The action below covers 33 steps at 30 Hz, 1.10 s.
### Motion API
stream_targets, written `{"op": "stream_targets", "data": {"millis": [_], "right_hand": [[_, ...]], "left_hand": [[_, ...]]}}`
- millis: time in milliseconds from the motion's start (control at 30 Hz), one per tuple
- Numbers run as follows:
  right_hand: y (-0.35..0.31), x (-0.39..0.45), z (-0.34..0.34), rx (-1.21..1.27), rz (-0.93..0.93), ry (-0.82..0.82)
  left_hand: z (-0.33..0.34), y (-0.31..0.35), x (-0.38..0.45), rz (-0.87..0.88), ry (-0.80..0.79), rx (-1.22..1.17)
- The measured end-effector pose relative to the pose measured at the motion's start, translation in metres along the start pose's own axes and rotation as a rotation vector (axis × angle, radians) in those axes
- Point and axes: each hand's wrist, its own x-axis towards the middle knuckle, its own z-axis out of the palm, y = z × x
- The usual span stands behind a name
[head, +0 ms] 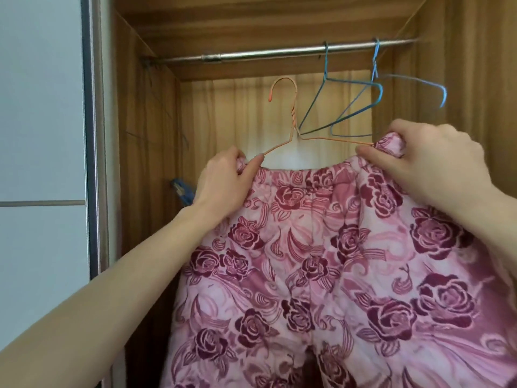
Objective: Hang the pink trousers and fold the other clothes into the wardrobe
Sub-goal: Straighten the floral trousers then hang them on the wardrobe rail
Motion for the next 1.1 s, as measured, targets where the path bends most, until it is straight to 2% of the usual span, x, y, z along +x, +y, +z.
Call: {"op": "stream_targets", "data": {"millis": [200,300,433,567,667,767,867,1100], "right_hand": [[-0.015,0.035,-0.013,-0.083,-0.005,0.079],[-0.030,0.055,-0.023,-0.120,-0.013,0.096],[-0.049,0.090,-0.031,-0.168,-0.008,0.092],[-0.062,0.129,-0.032,-0.176,0.024,0.060],[-0.070,0.153,-0.031,-0.204,0.048,0.011],[-0.074,0.175,-0.026,-0.240,0.080,-0.052],[-0.076,0.197,-0.018,-0.305,0.136,-0.108],[-0.085,0.229,-0.007,-0.391,0.200,-0.107]], "left_hand": [[0.000,0.015,0.036,-0.044,-0.066,0.061],[0.002,0.028,0.042,-0.059,-0.044,0.106],[0.008,0.035,0.049,-0.116,-0.007,-0.010],[0.010,0.029,0.063,0.020,-0.183,-0.099],[0.008,0.026,0.078,0.004,-0.356,-0.138],[0.004,0.030,0.096,-0.015,-0.449,-0.141],[0.003,0.036,0.110,-0.017,-0.491,-0.228],[0.030,0.060,0.122,0.014,-0.514,-0.262]]}}
